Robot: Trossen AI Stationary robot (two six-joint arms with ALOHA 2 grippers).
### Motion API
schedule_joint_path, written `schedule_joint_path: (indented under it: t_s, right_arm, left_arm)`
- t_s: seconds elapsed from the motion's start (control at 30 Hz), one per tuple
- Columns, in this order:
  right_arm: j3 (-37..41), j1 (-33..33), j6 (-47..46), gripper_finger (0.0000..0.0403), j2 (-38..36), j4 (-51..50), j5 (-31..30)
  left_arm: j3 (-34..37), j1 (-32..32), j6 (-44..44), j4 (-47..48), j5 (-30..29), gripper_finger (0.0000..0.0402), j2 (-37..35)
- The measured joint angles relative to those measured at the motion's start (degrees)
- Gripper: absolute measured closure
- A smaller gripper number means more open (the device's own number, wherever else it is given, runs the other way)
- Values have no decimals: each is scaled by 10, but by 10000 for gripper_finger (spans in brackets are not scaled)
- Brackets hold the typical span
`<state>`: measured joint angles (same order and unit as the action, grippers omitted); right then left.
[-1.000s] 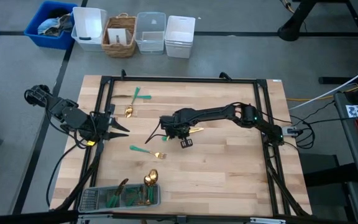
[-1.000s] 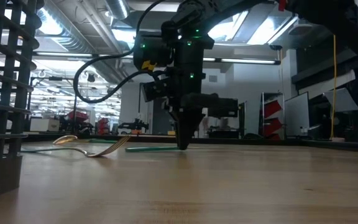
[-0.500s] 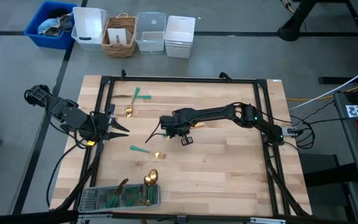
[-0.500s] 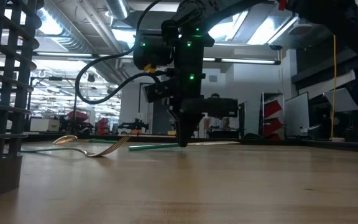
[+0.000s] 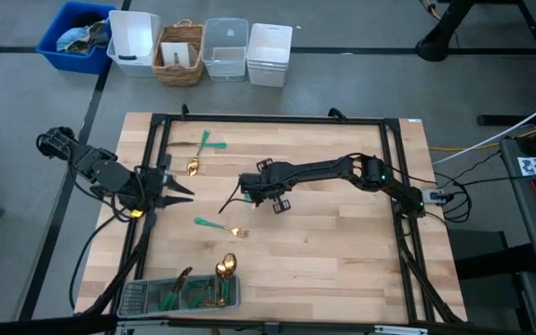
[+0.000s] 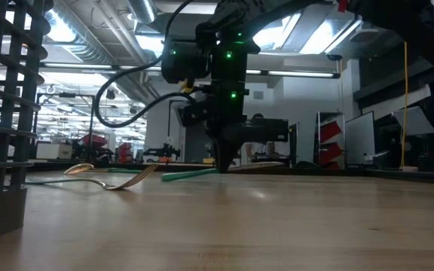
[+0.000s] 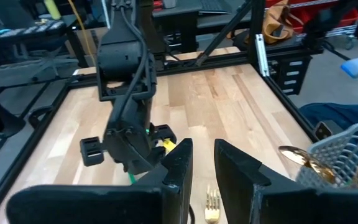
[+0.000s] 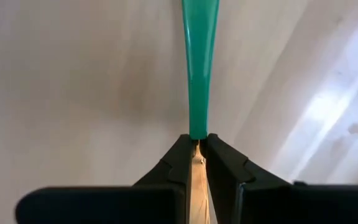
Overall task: Sort silverware
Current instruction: Put the bottom knife into the cutlery rack
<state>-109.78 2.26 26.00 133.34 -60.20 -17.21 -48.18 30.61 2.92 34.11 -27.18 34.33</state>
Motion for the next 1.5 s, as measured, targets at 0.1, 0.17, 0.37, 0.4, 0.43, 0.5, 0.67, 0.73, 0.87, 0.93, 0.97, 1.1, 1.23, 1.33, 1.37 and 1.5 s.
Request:
schedule_joint_path:
  t_s: [0.1,0.17,0.37,0.4,0.43,0.5,0.67,0.73,0.87,0.93,0.97,1.1,1.23,1.33,1.37,1.5]
  right_arm:
    - [0,0,5,363,0,0,-13]
    - [0,0,13,363,0,0,-21]
    - [0,0,30,363,0,0,-49]
    - [0,0,30,363,0,0,-53]
    - [0,0,30,363,0,0,-56]
    - [0,0,30,363,0,0,-65]
    - [0,0,30,363,-1,0,-73]
    - [0,0,31,363,-1,0,-73]
    - [-15,0,31,363,-1,-21,-73]
    - [-31,0,31,363,-2,-33,-73]
    - [-40,0,31,363,-2,-38,-73]
    - [-84,0,30,363,-2,-59,-73]
    - [-128,0,31,363,-2,-76,-73]
    - [-159,0,31,363,-2,-80,-73]
    - [-168,0,31,363,-2,-85,-73]
    - [-201,0,49,363,-2,-88,-73]
  left_arm:
    - [0,0,0,0,-15,342,0]
    - [0,0,0,0,-27,342,0]
    - [0,0,0,0,-65,342,0]
    - [0,0,0,0,-68,342,0]
    - [0,0,0,0,-70,342,0]
    - [0,0,0,0,-72,342,0]
    - [0,0,0,0,-73,342,0]
    - [0,0,0,0,-74,342,0]
    - [0,0,0,0,-76,342,0]
    - [0,0,0,0,-76,342,0]
    - [0,0,0,0,-76,342,0]
    - [0,0,1,0,-80,342,0]
    - [0,0,28,0,-120,342,0]
    - [0,0,59,0,-183,342,0]
    - [0,0,73,0,-206,342,0]
    - [0,0,143,0,-261,342,-4]
